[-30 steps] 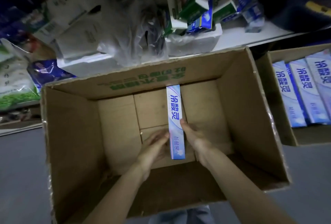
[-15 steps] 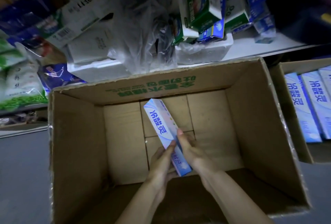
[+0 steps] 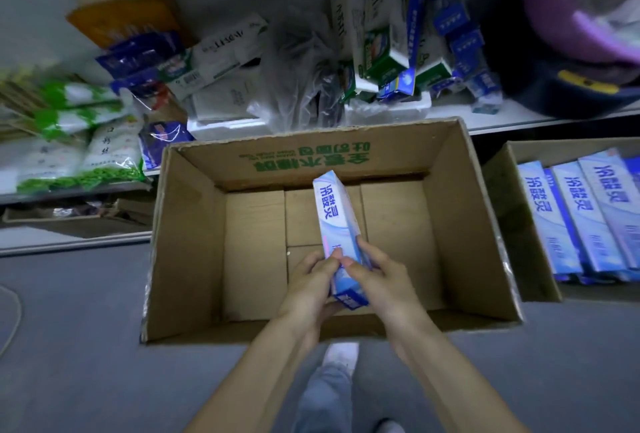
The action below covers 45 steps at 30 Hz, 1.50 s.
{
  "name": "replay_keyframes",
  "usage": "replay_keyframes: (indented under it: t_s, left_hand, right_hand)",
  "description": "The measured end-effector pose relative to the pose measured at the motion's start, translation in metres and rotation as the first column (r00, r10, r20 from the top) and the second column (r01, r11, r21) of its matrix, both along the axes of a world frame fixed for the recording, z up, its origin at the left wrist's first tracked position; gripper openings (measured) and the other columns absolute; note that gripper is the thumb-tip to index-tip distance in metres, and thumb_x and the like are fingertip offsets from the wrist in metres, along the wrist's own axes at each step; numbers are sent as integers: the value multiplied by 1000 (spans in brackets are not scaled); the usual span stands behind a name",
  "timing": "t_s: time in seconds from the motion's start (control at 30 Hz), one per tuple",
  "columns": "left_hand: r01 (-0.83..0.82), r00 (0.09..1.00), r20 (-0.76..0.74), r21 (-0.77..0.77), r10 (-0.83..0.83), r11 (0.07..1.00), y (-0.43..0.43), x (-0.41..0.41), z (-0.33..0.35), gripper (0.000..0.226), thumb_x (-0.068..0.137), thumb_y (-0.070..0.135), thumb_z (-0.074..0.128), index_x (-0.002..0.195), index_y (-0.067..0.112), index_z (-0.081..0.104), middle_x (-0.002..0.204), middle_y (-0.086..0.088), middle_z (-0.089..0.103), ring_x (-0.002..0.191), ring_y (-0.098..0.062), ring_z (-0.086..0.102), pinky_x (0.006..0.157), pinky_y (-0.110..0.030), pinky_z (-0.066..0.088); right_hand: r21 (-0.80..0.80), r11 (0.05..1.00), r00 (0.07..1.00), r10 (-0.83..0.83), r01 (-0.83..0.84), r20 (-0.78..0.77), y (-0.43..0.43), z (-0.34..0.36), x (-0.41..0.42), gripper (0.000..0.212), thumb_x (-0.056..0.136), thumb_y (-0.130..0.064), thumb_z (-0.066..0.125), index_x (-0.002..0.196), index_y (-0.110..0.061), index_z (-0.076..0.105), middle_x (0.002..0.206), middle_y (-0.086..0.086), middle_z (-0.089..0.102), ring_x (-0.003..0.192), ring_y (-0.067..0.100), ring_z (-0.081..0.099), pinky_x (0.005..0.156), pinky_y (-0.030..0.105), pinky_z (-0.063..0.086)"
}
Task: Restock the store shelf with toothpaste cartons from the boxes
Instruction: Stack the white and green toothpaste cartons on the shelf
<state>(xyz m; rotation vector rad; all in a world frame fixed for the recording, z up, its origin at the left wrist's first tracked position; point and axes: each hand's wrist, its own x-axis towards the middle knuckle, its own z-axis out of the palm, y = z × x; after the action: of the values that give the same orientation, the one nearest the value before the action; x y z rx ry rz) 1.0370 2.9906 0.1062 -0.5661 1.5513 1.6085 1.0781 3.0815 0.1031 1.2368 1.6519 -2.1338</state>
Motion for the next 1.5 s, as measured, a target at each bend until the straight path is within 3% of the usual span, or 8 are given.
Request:
replay_keyframes:
  t_s: [0.23,0.37,0.63,0.8,0.97,1.1,1.3,1.5]
  left_hand:
    - [5,996,-87,157,9,988,1,47,88,31,94,8,57,125,6,58,105,-14,72,68,-15,70,58,-25,57]
    - [-11,990,-133,268,48,963,4,58,166,43,91,7,60,132,11,47,114,-14,69,77,-16,71,68,-30,59]
    - [108,969,-247,516,27,850,23,56,341,38,74,25,64,105,4,68,109,-19,70,91,-28,71,78,-40,59]
    - [138,922,-378,518,81,844,30,77,431,62,71,25,70,124,-3,59,117,-22,66,96,-30,67,87,-42,53]
    - [144,906,-399,599,138,787,40,88,502,39,83,14,66,116,-4,60,101,-20,68,73,-24,69,64,-35,59]
    - [143,878,-439,618,188,773,45,70,545,4,87,10,64,90,7,64,80,-10,70,67,-19,67,60,-30,57]
    - [202,805,-550,608,223,768,24,1,608,11,85,9,65,94,3,66,82,-14,72,73,-24,68,78,-41,57]
    - [367,623,-779,378,77,850,30,-49,656,18,86,6,67,104,4,63,95,-12,73,80,-18,70,67,-26,60]
  right_hand:
    - [-100,987,980,-136,122,-146,14,86,60,40,90,-4,59,129,-14,59,108,9,71,93,26,68,88,43,53]
    - [-243,962,953,-184,124,-239,28,168,84,33,93,-8,55,124,-14,60,108,8,72,96,22,67,87,42,52]
    - [-441,897,858,-208,-23,-470,48,347,119,38,81,-20,56,116,-8,63,115,12,69,96,21,67,79,36,55]
    - [-130,979,822,55,-155,-567,57,440,138,43,83,-44,63,116,-15,66,113,8,70,93,18,67,79,37,52]
    - [166,986,810,89,10,-580,63,507,147,63,54,-23,81,113,-14,62,104,11,71,82,21,67,79,46,55]
    - [154,970,747,-38,186,-664,78,548,141,43,71,-10,76,111,-8,58,99,12,70,74,17,70,56,29,56]
    - [52,927,628,-209,371,-750,119,596,107,17,86,-15,65,97,-2,64,88,12,72,72,18,69,62,32,59]
    - [367,788,666,-71,494,-743,139,637,64,34,76,-17,78,104,-8,61,100,13,69,86,25,67,71,38,56]
